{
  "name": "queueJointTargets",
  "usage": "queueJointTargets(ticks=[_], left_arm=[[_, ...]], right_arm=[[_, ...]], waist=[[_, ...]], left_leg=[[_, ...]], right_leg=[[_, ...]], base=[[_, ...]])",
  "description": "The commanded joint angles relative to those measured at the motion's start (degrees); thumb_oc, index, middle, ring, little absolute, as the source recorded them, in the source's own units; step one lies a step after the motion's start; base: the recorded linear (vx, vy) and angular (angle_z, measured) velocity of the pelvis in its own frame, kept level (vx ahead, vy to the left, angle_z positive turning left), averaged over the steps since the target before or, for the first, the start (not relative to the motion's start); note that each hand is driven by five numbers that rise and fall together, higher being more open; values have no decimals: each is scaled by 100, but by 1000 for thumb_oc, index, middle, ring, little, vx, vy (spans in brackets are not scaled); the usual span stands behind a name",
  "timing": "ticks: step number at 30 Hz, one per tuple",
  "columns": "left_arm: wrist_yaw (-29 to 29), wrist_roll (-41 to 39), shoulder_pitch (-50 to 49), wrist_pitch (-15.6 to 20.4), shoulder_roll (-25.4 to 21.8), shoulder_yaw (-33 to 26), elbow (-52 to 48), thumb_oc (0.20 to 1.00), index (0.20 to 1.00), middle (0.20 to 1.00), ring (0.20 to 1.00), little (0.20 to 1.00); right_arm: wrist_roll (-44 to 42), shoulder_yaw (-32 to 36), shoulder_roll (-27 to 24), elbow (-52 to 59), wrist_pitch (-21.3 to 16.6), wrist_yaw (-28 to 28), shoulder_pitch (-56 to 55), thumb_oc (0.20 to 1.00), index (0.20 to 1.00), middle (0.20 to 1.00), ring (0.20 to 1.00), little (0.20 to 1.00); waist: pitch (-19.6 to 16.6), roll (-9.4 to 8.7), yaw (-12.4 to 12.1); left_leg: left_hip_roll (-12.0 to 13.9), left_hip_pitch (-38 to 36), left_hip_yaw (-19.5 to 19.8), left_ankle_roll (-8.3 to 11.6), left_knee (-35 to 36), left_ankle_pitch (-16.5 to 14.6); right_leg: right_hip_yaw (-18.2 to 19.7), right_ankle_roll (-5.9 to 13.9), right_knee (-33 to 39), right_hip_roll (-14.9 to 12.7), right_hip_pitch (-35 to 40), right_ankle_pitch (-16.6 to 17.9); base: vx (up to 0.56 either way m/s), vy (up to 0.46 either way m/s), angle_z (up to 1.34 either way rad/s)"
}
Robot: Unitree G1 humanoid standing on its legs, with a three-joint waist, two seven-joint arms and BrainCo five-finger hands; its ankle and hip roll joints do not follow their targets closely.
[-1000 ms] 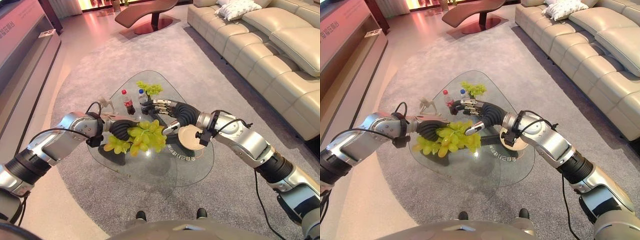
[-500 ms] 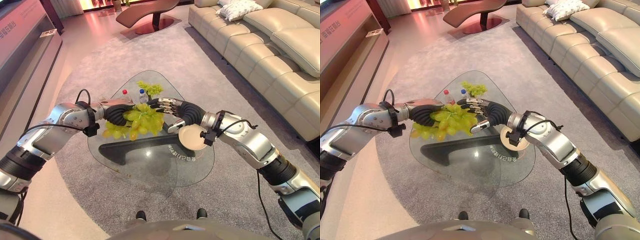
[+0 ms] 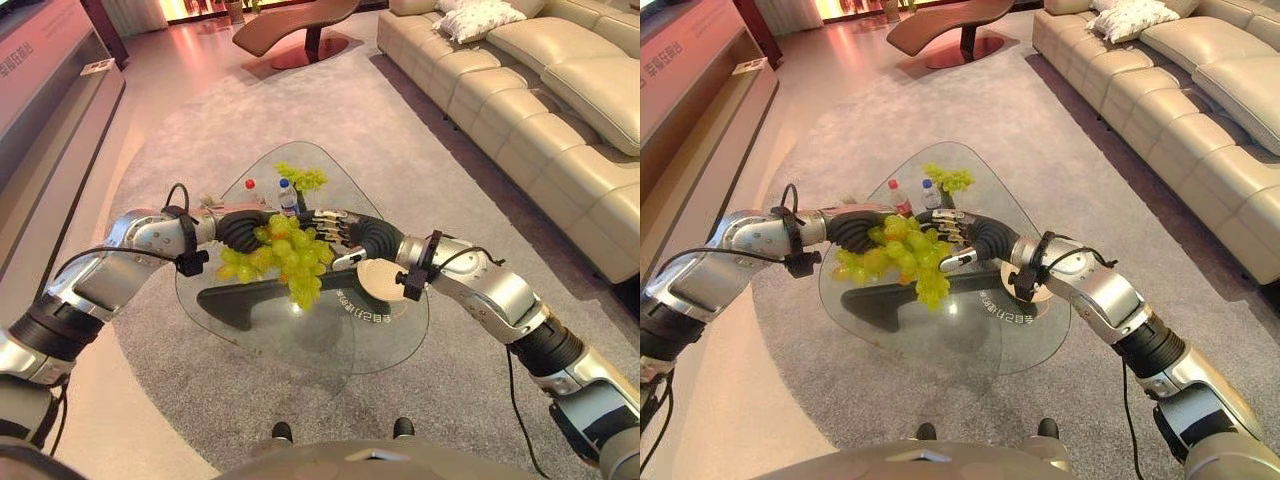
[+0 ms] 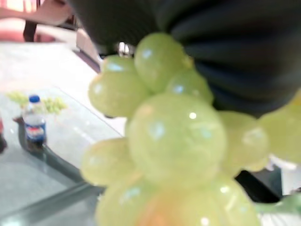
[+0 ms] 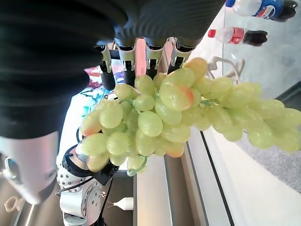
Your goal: Pick up fruits into the plate
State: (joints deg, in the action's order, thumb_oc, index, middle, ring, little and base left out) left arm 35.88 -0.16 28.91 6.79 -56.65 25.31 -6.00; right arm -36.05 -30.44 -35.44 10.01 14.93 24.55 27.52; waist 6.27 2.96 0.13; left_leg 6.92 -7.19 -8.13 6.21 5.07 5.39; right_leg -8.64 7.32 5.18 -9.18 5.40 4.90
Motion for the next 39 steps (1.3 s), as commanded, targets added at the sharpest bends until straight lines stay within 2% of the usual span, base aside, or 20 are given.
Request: queueJointTargets(ticks=[1, 8, 16, 20, 26, 28, 32, 34, 35, 36, 39], left_arm=[[-61, -728, 803, 78, 383, 28, -170, 200, 200, 200, 200, 200], [27, -900, 653, -29, 468, 30, -125, 200, 200, 200, 200, 200], [162, -1393, 362, -319, 709, -116, -195, 200, 200, 200, 200, 200], [-10, -1719, 229, -541, 827, -258, -237, 200, 200, 200, 200, 200], [-427, -1866, -2, -689, 1005, -529, -308, 200, 200, 200, 200, 200], [-735, -1826, -82, -715, 1071, -635, -342, 200, 200, 200, 200, 200], [-965, -1840, -169, -737, 1151, -734, -348, 200, 200, 200, 200, 200], [-1034, -1946, -217, -867, 1253, -794, -374, 200, 200, 200, 200, 200], [-1064, -1950, -244, -877, 1327, -819, -379, 200, 200, 200, 200, 200], [-1164, -1958, -260, -888, 1373, -820, -398, 200, 200, 200, 200, 200], [-1375, -2150, -241, -914, 1484, -808, -418, 200, 200, 200, 200, 200]], right_arm=[[-375, -447, 669, 346, -588, 175, 278, 1000, 1000, 1000, 1000, 1000], [-407, -367, 763, 437, -765, -72, 216, 1000, 1000, 1000, 1000, 1000], [175, -258, 866, 512, -1086, -491, 85, 1000, 1000, 1000, 1000, 1000], [690, -210, 810, 568, -1194, -662, 22, 1000, 1000, 1000, 1000, 1000], [928, -205, 686, 712, -868, -608, -62, 1000, 1000, 1000, 1000, 1000], [919, -224, 673, 691, -735, -570, -88, 1000, 1000, 1000, 1000, 1000], [924, -265, 661, 634, -606, -527, -126, 1000, 1000, 1000, 1000, 1000], [1005, -301, 679, 597, -508, -442, -164, 1000, 1000, 1000, 1000, 1000], [1023, -313, 690, 562, -480, -330, -172, 460, 460, 460, 460, 460], [1004, -350, 703, 547, -455, -306, -186, 200, 200, 200, 200, 200], [984, -396, 729, 535, -374, -244, -171, 200, 200, 200, 200, 200]], waist=[[-96, -177, -24], [-82, -142, 7], [-78, -117, 12], [-81, -113, 29], [-74, -130, 18], [-62, -144, 4], [-59, -168, -16], [-56, -185, -28], [-61, -193, -37], [-67, -199, -41], [-66, -219, -42]], left_leg=[[-240, 138, 2, -147, -466, -899], [-252, 114, -48, -172, -468, -913], [-274, 99, -28, -191, -444, -917], [-267, 108, -21, -189, -435, -910], [-266, 128, 10, -190, -442, -905], [-282, 130, 33, -197, -441, -913], [-283, 129, 59, -193, -439, -910], [-282, 115, 75, -193, -427, -909], [-279, 111, 76, -192, -424, -903], [-271, 110, 80, -188, -425, -899], [-272, 109, 91, -189, -421, -900]], right_leg=[[-324, 72, -437, -129, 163, -676], [-268, 106, -421, -155, 143, -643], [-239, 106, -406, -152, 139, -633], [-219, 100, -410, -140, 127, -647], [-205, 88, -434, -126, 109, -664], [-206, 76, -442, -119, 109, -674], [-218, 67, -447, -117, 119, -682], [-231, 60, -446, -111, 137, -690], [-242, 59, -446, -109, 143, -689], [-245, 57, -451, -108, 144, -690], [-239, 51, -454, -101, 143, -697]], base=[[0, 0, 0], [0, 0, 0], [0, 0, 0], [0, 0, 0], [0, 0, 0], [0, 0, 0], [0, 0, 0], [0, 0, 0], [0, 0, 0], [0, 0, 0], [0, 0, 0]])
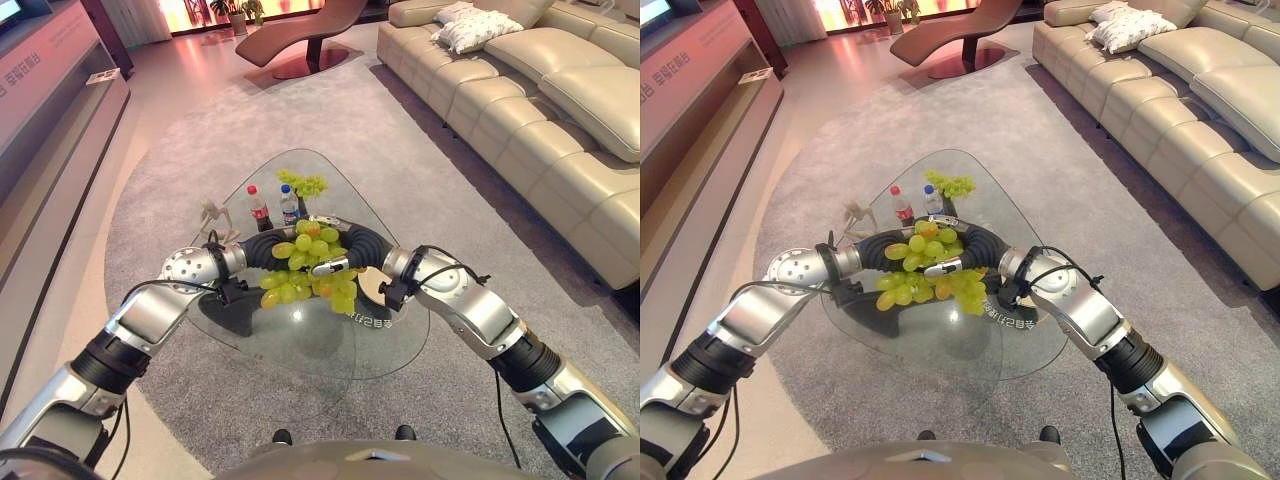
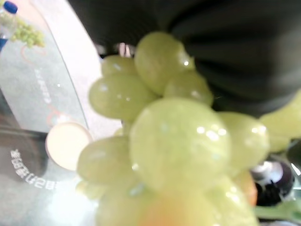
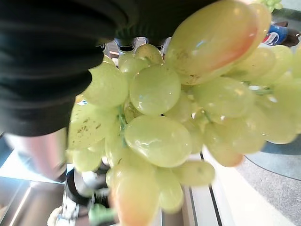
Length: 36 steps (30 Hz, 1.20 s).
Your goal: Pick up fruits into the plate
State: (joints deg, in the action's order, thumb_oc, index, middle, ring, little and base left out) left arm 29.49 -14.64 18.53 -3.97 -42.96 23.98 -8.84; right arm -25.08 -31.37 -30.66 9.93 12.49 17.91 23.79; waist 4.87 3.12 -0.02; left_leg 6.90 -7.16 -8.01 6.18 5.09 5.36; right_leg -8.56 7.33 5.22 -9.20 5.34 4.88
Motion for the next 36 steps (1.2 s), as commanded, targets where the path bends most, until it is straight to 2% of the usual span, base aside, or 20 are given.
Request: queueJointTargets(ticks=[1, 7, 9, 12, 20, 21, 23, 30, 33, 36], left_arm=[[-801, -844, 788, 135, 155, -706, -122, 200, 200, 200, 200, 200], [-1364, -1698, 619, -251, 669, -840, -169, 200, 200, 200, 200, 200], [-1513, -1902, 526, -280, 863, -868, -162, 200, 200, 200, 200, 200], [-1622, -1757, 440, -232, 994, -925, -180, 200, 200, 200, 200, 200], [-1637, -1652, 429, -200, 978, -998, -119, 200, 200, 200, 200, 200], [-1635, -1653, 429, -199, 979, -997, -116, 200, 200, 200, 200, 200], [-1626, -1624, 417, -175, 1007, -1024, -88, 200, 200, 200, 200, 200], [-1688, -1585, 422, -201, 1040, -1034, -116, 200, 200, 200, 200, 200], [-1720, -1544, 449, -206, 1058, -1018, -106, 200, 200, 200, 200, 200], [-1713, -1529, 475, -199, 1077, -1021, -69, 200, 200, 200, 200, 200]], right_arm=[[-105, -300, 262, 526, -119, 433, 205, 200, 200, 200, 200, 200], [78, -336, 458, 371, -152, 500, 69, 200, 200, 200, 200, 200], [139, -299, 507, 335, -193, 513, 19, 200, 200, 200, 200, 200], [207, -233, 543, 320, -180, 558, -41, 200, 200, 200, 200, 200], [151, -143, 591, 262, -206, 503, -65, 200, 200, 200, 200, 200], [155, -142, 594, 260, -208, 499, -64, 231, 231, 231, 231, 231], [192, -115, 625, 248, -204, 488, -86, 1000, 1000, 1000, 1000, 1000], [110, -67, 670, 273, -258, 447, -141, 1000, 1000, 1000, 1000, 1000], [365, -48, 704, 326, -600, 383, -93, 1000, 1000, 1000, 1000, 1000], [429, -24, 714, 403, -777, 284, 6, 1000, 1000, 1000, 1000, 1000]], waist=[[75, -242, -28], [72, -274, -23], [76, -283, -20], [83, -288, -10], [83, -284, -12], [85, -284, -12], [83, -285, -8], [83, -296, 0], [87, -295, -1], [91, -285, -9]], left_leg=[[-267, 108, 81, -182, -429, -898], [-261, 79, 88, -187, -424, -904], [-256, 62, 93, -189, -416, -905], [-255, 58, 101, -192, -425, -911], [-253, 38, 106, -192, -427, -922], [-253, 37, 106, -192, -427, -922], [-255, 19, 102, -195, -411, -923], [-248, 19, 85, -196, -420, -921], [-255, 19, 88, -202, -418, -926], [-257, 22, 87, -203, -430, -938]], right_leg=[[-244, 47, -463, -97, 151, -697], [-228, 32, -470, -80, 171, -711], [-228, 28, -475, -74, 178, -711], [-220, 19, -492, -68, 179, -722], [-220, 12, -485, -70, 204, -731], [-220, 12, -485, -70, 205, -731], [-217, 14, -475, -69, 217, -731], [-212, 13, -479, -65, 213, -725], [-210, 16, -481, -65, 205, -724], [-216, 16, -482, -77, 209, -730]], base=[[0, 0, 0], [0, 0, 0], [0, 0, 0], [0, 0, 0], [0, 0, 0], [0, 0, 0], [0, 0, 0], [0, 0, 0], [0, 0, 0], [0, 0, 0]])
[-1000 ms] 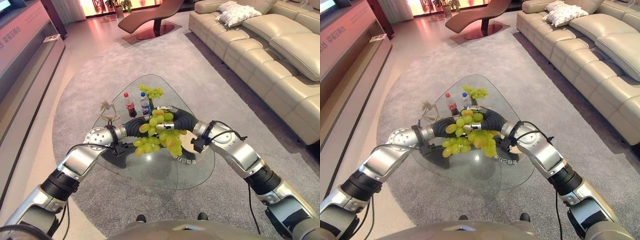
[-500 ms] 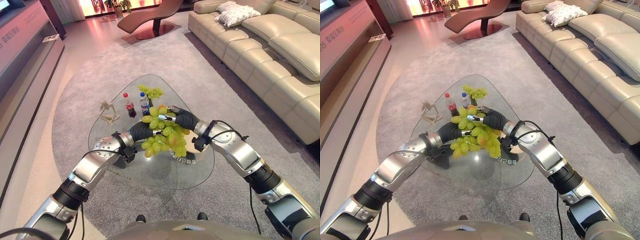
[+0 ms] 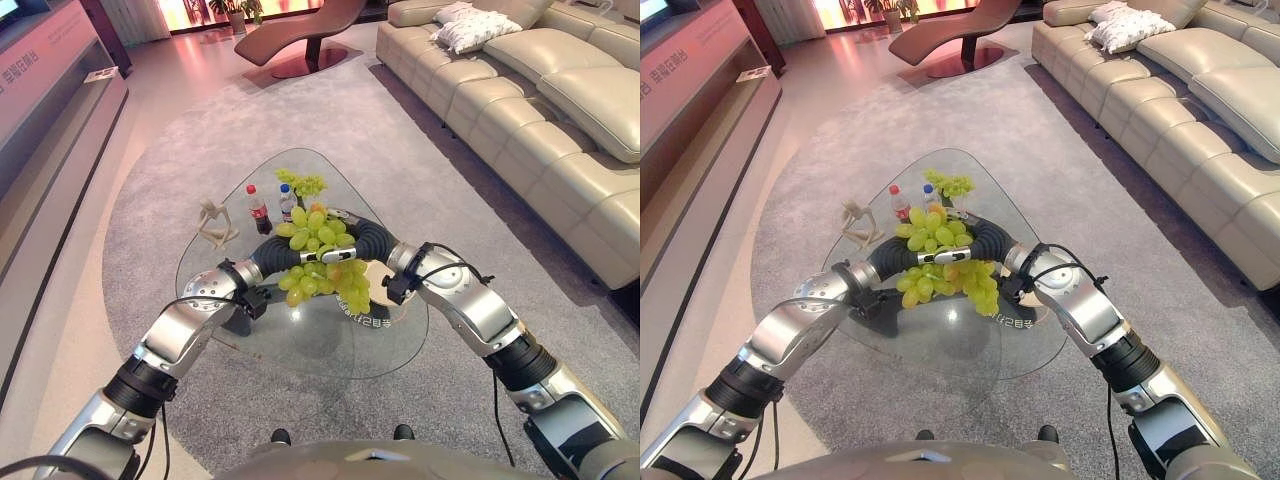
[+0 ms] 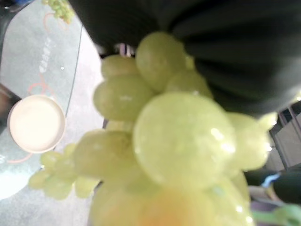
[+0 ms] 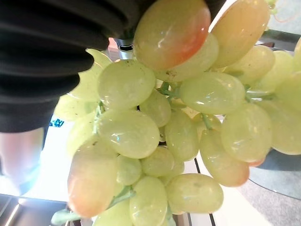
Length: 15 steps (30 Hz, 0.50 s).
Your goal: Pick up fruits into the plate
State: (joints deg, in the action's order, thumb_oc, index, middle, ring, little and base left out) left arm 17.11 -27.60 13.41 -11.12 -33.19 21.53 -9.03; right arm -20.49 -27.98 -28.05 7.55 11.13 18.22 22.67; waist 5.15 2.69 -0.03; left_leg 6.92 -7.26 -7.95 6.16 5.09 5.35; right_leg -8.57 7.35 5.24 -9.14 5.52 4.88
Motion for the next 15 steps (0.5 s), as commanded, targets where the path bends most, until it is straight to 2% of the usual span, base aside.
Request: queueJointTargets(ticks=[1, 5, 8, 12, 15], left_arm=[[-452, -221, 980, 517, 116, -788, -34, 200, 200, 200, 200, 200], [-452, -140, 944, 537, 168, -820, -31, 200, 200, 200, 200, 200], [-446, -94, 908, 537, 196, -877, -26, 200, 200, 200, 200, 200], [-442, -32, 874, 525, 201, -945, 2, 200, 200, 200, 200, 200], [-415, -15, 793, 500, 197, -1050, -40, 200, 200, 200, 200, 200]], right_arm=[[18, -329, 467, 670, -774, 174, 146, 1000, 1000, 1000, 1000, 1000], [78, -207, 528, 761, -1033, -57, 190, 1000, 1000, 1000, 1000, 1000], [154, -43, 588, 849, -1436, -374, 166, 1000, 1000, 1000, 1000, 1000], [433, 259, 649, 1002, -1979, -1039, 132, 1000, 1000, 1000, 1000, 1000], [474, 552, 678, 1071, -2165, -1600, 27, 1000, 1000, 1000, 1000, 1000]], waist=[[60, -232, -12], [63, -213, -17], [67, -193, -6], [71, -152, 17], [64, -120, 32]], left_leg=[[-262, 21, 78, -205, -426, -943], [-262, -2, 53, -211, -418, -955], [-251, -19, 15, -215, -417, -961], [-251, -27, -16, -223, -417, -972], [-251, -29, -28, -225, -426, -987]], right_leg=[[-219, 16, -480, -87, 198, -727], [-237, 30, -467, -108, 210, -718], [-252, 46, -476, -123, 209, -717], [-256, 67, -491, -134, 192, -714], [-250, 75, -497, -138, 185, -722]], base=[[0, 0, 0], [0, 0, 0], [0, 0, 0], [0, 0, 0], [0, 0, 0]])
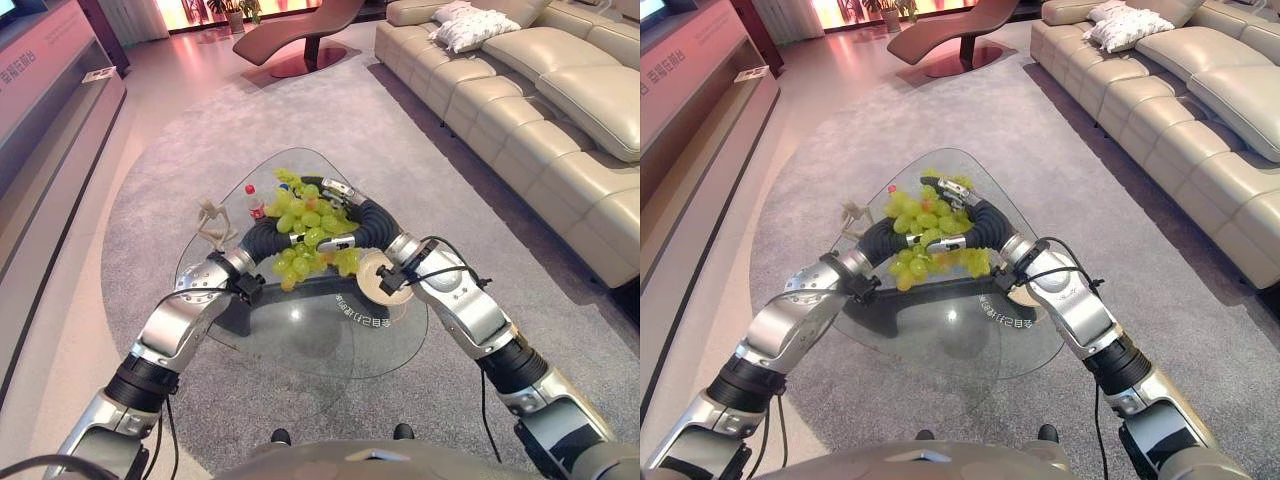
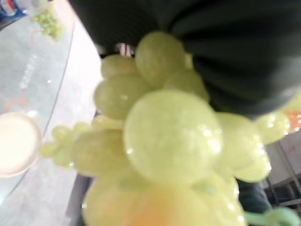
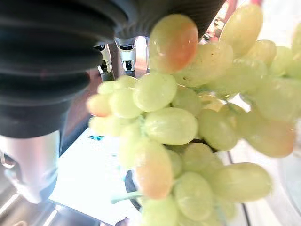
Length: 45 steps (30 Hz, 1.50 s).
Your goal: Pick up fruits into the plate
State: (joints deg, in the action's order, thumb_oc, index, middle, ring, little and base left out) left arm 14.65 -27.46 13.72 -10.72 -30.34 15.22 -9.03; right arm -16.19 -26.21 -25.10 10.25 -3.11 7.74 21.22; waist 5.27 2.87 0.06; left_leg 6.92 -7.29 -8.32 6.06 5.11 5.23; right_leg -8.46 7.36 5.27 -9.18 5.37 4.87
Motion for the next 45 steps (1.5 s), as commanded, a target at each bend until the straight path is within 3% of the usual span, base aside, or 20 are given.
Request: queueJointTargets(ticks=[1, 6, 12, 16, 20, 23, 29, 36, 39, 45], left_arm=[[-177, -21, 732, 480, -90, -446, -46, 200, 200, 200, 200, 200], [-205, -22, 661, 473, -124, -518, -98, 200, 200, 200, 200, 200], [-179, -30, 712, 361, -219, -549, -47, 200, 200, 200, 200, 200], [-130, -101, 748, 304, -288, -603, -49, 200, 200, 200, 200, 200], [-80, -168, 689, 328, -345, -686, -161, 200, 200, 200, 200, 200], [-27, -185, 617, 409, -368, -741, -238, 200, 200, 200, 200, 200], [145, -314, 498, 774, -439, -822, -274, 200, 200, 200, 200, 200], [167, -418, 527, 893, -559, -746, -360, 200, 200, 200, 200, 200], [195, -443, 550, 925, -591, -703, -378, 200, 200, 200, 200, 200], [374, -544, 572, 863, -597, -580, -376, 200, 200, 200, 200, 200]], right_arm=[[57, 467, 388, 783, -819, -702, 122, 1000, 1000, 1000, 1000, 1000], [-145, 740, 429, 751, -1256, -1233, -9, 1000, 1000, 1000, 1000, 1000], [-134, 1209, 560, 880, -2111, -2025, 93, 1000, 1000, 1000, 1000, 1000], [288, 1476, 531, 842, -2306, -2588, 109, 1000, 1000, 1000, 1000, 1000], [91, 1624, 396, 624, -1990, -2599, -60, 1000, 1000, 1000, 1000, 1000], [-465, 1609, 369, 449, -1735, -2159, -289, 1000, 1000, 1000, 1000, 1000], [-1830, 1391, 468, -37, -735, -1010, -846, 1000, 1000, 1000, 1000, 1000], [-2503, 1106, 527, -656, 2, -277, -1246, 1000, 1000, 1000, 1000, 1000], [-2613, 895, 522, -811, 260, 107, -1323, 1000, 1000, 1000, 1000, 1000], [-2555, 672, 492, -931, 254, 325, -1305, 1000, 1000, 1000, 1000, 1000]], waist=[[51, -130, 31], [58, -91, 46], [56, -41, 52], [24, -26, 57], [4, -28, 61], [16, -35, 78], [24, -54, 142], [36, -90, 165], [54, -109, 163], [89, -142, 138]], left_leg=[[-252, -28, 4, -217, -427, -977], [-256, -38, -22, -227, -417, -972], [-278, -20, -14, -236, -434, -990], [-287, -13, -11, -240, -439, -1004], [-288, 2, -12, -246, -436, -993], [-278, 0, -20, -247, -432, -982], [-244, -1, -66, -237, -407, -944], [-223, 4, -66, -220, -396, -909], [-221, 4, -55, -222, -386, -896], [-216, -12, -34, -222, -392, -899]], right_leg=[[-264, 76, -503, -133, 195, -720], [-275, 74, -494, -127, 197, -708], [-279, 70, -497, -120, 188, -713], [-266, 70, -498, -109, 175, -717], [-277, 67, -500, -101, 158, -710], [-282, 62, -507, -103, 153, -709], [-280, 52, -513, -104, 144, -713], [-307, 40, -529, -99, 148, -721], [-307, 29, -544, -89, 142, -734], [-310, 20, -522, -79, 188, -735]], base=[[0, 0, 0], [0, 0, 0], [0, 0, 0], [0, 0, 0], [-8, -3, 0], [0, 0, 0], [0, 0, 0], [0, 0, 0], [0, 0, 0], [0, 0, 0]])
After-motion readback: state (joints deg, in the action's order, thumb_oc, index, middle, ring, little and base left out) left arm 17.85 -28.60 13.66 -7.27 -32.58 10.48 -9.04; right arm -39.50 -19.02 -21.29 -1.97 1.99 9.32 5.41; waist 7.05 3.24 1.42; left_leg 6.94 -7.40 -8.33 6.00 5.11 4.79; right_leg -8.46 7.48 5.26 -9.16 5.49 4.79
